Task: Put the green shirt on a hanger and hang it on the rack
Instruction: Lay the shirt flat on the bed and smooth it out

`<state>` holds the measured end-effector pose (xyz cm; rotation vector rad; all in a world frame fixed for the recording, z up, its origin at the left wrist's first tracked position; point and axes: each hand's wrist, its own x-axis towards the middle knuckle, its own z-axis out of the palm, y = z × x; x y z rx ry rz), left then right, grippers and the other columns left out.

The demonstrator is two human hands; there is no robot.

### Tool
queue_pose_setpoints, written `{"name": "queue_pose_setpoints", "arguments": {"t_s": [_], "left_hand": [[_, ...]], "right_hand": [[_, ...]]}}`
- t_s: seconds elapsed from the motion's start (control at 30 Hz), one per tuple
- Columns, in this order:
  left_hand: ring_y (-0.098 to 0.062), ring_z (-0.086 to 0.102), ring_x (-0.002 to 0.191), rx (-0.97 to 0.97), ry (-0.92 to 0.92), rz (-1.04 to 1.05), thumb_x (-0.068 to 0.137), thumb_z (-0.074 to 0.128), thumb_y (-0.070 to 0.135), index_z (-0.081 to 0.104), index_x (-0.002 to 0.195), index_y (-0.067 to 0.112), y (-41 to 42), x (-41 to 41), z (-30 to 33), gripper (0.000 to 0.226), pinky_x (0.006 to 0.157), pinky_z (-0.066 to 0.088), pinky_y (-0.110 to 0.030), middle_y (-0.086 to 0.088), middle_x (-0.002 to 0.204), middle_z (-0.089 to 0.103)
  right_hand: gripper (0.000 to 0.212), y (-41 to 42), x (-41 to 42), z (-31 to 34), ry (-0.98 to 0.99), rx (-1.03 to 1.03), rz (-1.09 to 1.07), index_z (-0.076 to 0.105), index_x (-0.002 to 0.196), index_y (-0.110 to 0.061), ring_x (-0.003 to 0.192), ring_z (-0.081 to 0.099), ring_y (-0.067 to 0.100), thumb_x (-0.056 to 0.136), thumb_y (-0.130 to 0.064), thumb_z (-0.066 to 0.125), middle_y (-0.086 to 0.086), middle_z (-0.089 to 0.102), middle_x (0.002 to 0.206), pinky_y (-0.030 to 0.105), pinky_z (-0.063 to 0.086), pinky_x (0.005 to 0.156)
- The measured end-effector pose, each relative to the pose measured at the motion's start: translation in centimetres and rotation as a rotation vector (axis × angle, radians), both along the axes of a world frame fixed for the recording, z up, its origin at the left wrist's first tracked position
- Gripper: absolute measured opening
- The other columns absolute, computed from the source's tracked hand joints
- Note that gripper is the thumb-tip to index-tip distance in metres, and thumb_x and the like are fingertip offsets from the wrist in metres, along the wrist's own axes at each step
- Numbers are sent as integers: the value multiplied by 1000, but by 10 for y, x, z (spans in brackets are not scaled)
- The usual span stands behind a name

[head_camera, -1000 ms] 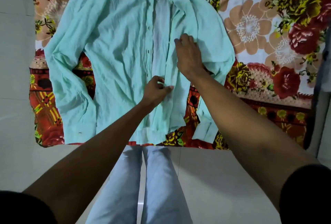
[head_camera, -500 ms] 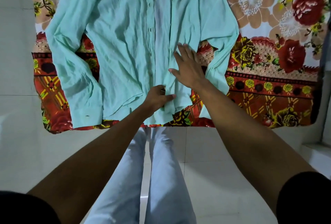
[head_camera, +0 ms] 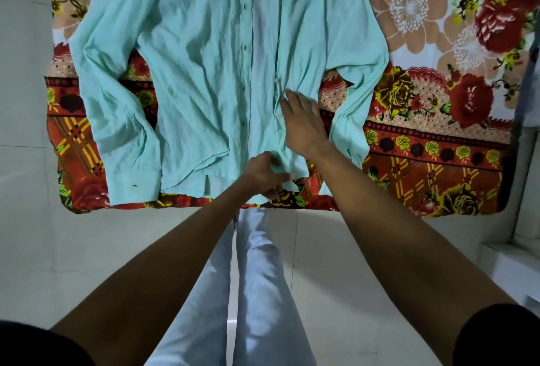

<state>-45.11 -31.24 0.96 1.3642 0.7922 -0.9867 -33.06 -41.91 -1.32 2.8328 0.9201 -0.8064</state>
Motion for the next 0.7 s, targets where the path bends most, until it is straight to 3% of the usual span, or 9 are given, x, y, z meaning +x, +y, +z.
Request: {"name": "queue_pose_setpoints", "arguments": {"t_s": [0.07,0.13,0.2,0.27,0.37,0.43,0.53,0.7], "left_hand": [[-20,66,43,192,-125,-86,87,79,29,60,106,10,17,18,1,34,43,55,-29,-17,69,75],[-19,68,51,447,-360,-121,89,73,33,66,98,12,42,42,2,23,55,59,-33,-6,62,72],[-21,70,67,667,-538,-69,89,66,29,65,101,15,68,68,2,18,66,56,-33,-1,69,71],[-24,68,82,767,-666,-9,90,61,22,60,113,14,91,92,1,24,70,51,-33,-5,88,72],[-30,57,119,754,-704,-116,89,61,12,48,138,11,118,111,-10,50,92,51,-41,-14,129,61],[-35,42,139,687,-652,-235,87,63,6,34,153,8,129,107,-19,72,111,42,-43,-19,150,45],[-36,31,149,596,-645,-310,86,64,1,19,160,5,138,93,-28,87,122,27,-37,-21,162,32],[-33,24,153,563,-680,-376,90,69,15,11,162,11,145,74,-35,92,123,19,-33,-15,168,22]], "right_hand": [[56,13,6,5,-100,108,-78,54,139,-6,139,43,34,83,-5,57,13,47,149,44,32,116],[46,33,18,8,-108,296,-196,62,131,-4,125,52,33,86,1,52,13,57,133,42,42,105],[41,58,36,10,-5,471,-314,63,131,-1,122,55,32,92,3,50,16,59,128,40,46,103],[35,85,55,9,97,539,-423,64,129,0,120,60,32,96,-1,52,18,64,125,39,48,102],[36,119,71,2,257,521,-639,61,129,-3,116,65,31,94,-13,64,16,70,120,38,50,100],[44,133,71,-4,284,504,-741,58,129,-5,114,66,30,90,-21,72,14,71,118,36,51,96],[56,144,70,-13,304,507,-836,52,131,-7,112,68,31,86,-27,78,14,72,118,35,53,91],[44,148,79,-22,249,545,-977,57,118,-10,104,67,27,83,-21,80,9,68,117,29,48,78]]}}
